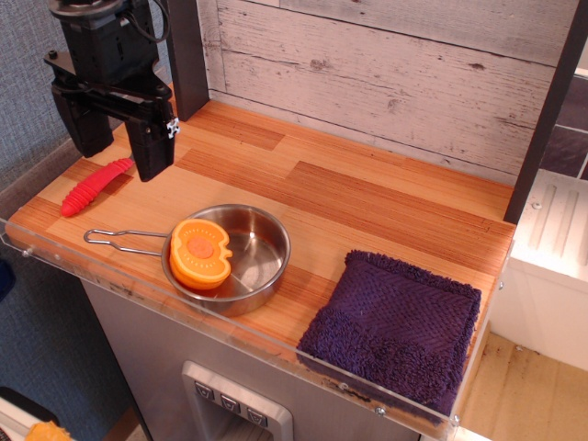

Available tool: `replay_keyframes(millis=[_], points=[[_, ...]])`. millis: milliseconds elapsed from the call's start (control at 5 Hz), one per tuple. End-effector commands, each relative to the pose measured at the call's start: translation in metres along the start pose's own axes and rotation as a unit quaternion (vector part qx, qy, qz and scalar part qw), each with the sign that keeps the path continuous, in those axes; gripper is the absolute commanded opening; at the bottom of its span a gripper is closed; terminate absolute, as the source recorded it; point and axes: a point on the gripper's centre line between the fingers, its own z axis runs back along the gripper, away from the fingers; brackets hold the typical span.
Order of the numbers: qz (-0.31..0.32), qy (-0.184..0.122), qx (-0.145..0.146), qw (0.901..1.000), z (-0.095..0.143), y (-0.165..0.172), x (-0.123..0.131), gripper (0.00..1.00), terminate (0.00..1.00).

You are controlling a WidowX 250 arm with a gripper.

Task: Place the spoon behind the vessel.

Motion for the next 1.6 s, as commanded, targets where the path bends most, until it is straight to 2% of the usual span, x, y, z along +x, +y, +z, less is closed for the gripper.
replay_keyframes(millis=[0,200,400,600,800,1000,1400], points=[[0.000,0.000,0.000,1.0000,0.000,0.000,0.000,1.00,0.00],[0.038,-0.002,0.011,0.9992,-0.003,0.038,-0.001,1.00,0.00],[0.079,-0.006,0.037,0.9961,-0.006,0.084,-0.007,1.00,0.00],[0.111,-0.022,0.066,0.9914,-0.006,0.129,-0.015,1.00,0.00],[0.095,-0.024,0.079,0.9920,-0.027,0.134,-0.004,1.00,0.00],[0.073,-0.045,0.082,0.9929,-0.043,0.120,0.014,1.00,0.00],[0.072,-0.056,0.086,0.9921,-0.047,0.118,0.034,1.00,0.00]])
